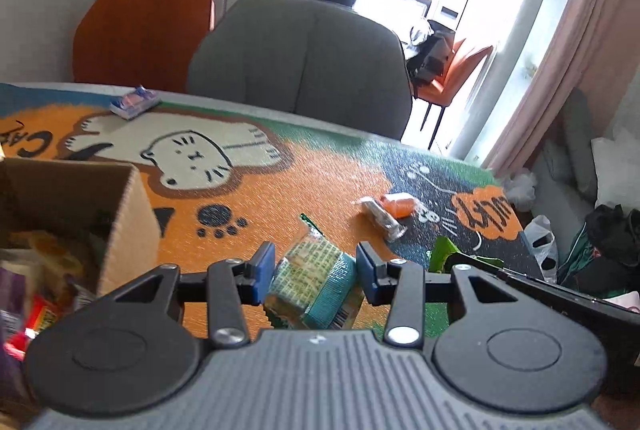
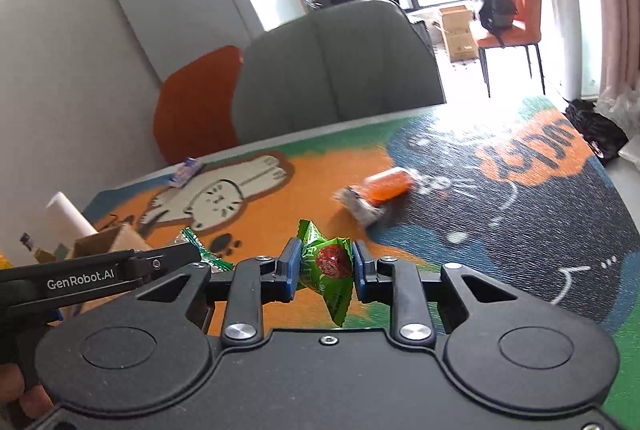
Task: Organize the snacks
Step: 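Grasp the green-white packet with the left gripper while the right grasps the green wrapped snack, then carry the green-white packet and green snack over the cardboard box with both grippers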
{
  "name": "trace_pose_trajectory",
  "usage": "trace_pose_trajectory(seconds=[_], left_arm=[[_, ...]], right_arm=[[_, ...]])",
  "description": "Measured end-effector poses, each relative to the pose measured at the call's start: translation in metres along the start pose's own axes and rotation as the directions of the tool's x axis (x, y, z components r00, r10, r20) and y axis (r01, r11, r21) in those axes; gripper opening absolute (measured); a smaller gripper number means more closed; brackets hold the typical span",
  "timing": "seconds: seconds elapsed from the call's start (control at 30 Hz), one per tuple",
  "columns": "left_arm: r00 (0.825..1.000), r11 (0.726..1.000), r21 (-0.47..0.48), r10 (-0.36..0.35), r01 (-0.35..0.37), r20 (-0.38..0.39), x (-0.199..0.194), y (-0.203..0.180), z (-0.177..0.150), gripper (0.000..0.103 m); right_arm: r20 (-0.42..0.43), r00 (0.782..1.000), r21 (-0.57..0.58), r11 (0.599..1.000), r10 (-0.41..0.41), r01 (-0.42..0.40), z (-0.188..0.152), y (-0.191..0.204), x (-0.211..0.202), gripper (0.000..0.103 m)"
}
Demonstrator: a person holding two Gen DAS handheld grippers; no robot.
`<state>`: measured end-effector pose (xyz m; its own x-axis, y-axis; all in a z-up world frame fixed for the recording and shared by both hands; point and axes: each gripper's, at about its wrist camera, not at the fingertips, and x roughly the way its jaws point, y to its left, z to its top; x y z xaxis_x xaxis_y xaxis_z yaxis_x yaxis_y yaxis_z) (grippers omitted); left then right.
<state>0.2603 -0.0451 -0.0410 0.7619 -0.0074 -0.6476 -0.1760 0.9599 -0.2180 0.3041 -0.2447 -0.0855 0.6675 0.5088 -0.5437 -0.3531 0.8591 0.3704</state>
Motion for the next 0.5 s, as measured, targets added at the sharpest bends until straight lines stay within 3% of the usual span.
trace_pose_trajectory(seconds=[0.5], left_arm=[[0.997, 0.998, -0.043, 0.049, -0.046, 0.056, -0.053, 0.056, 0.007, 0.043]], right_arm=[[0.01, 0.997, -0.059, 0.996, 0.074, -0.074, -0.002, 0.065, -0.004, 0.025]])
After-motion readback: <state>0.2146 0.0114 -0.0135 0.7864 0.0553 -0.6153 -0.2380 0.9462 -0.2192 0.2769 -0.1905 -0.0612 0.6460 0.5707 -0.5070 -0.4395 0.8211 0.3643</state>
